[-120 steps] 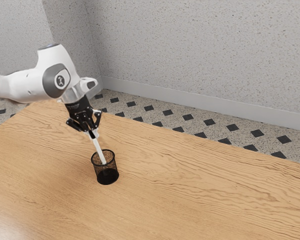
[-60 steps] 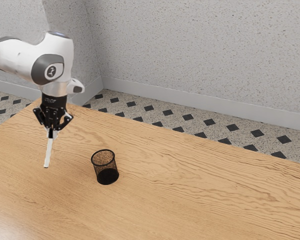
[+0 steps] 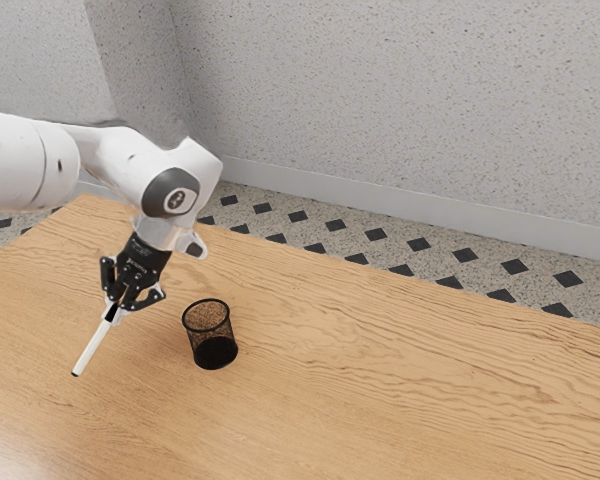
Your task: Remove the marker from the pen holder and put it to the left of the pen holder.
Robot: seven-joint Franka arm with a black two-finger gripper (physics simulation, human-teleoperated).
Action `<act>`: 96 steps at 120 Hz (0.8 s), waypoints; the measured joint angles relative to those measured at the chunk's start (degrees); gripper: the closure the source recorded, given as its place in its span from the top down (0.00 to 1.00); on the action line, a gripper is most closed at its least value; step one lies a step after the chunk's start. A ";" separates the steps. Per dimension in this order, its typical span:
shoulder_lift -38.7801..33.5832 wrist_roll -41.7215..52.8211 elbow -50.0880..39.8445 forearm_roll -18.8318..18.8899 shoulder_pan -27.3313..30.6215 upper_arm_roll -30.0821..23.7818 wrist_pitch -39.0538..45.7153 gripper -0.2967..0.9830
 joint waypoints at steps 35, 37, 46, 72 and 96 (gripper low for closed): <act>2.40 2.03 1.16 -0.42 -0.04 -0.08 -0.47 0.15; 2.49 2.13 1.16 -0.45 -0.04 -0.10 -0.45 0.15; 2.88 2.51 1.18 -0.69 -0.10 -0.15 -0.31 0.15; 3.62 3.58 1.22 -1.33 -0.48 -0.14 0.04 0.24; 3.52 5.00 1.44 -2.04 -0.51 -0.11 0.08 0.55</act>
